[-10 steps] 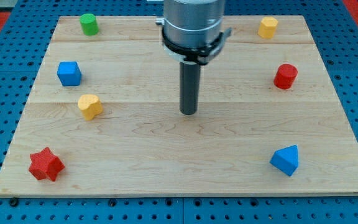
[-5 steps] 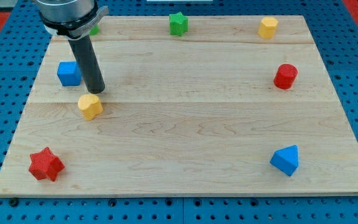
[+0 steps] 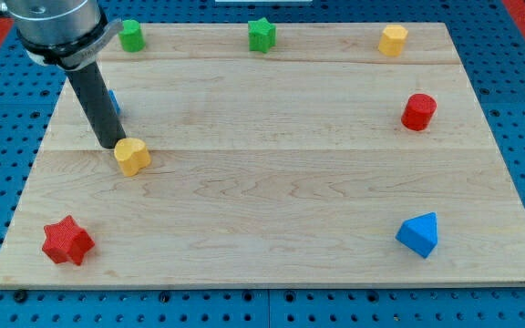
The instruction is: Push the heart at the bottom center of the board
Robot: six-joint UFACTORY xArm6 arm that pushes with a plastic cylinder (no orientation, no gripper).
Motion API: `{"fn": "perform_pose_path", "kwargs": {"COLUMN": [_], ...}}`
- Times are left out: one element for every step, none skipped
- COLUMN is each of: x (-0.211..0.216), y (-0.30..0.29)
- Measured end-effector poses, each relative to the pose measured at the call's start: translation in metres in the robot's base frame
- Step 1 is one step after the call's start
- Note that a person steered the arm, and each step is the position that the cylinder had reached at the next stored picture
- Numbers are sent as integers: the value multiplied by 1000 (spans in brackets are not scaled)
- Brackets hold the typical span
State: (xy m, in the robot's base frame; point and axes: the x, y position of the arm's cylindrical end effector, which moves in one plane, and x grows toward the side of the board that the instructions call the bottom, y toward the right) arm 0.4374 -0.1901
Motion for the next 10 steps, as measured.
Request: {"fn": "perform_pose_path", "kwargs": {"x": [1, 7, 21, 36, 43, 24, 13, 13, 26, 40], "y": [1, 1, 1, 3, 17, 17, 17, 17, 24, 41]}}
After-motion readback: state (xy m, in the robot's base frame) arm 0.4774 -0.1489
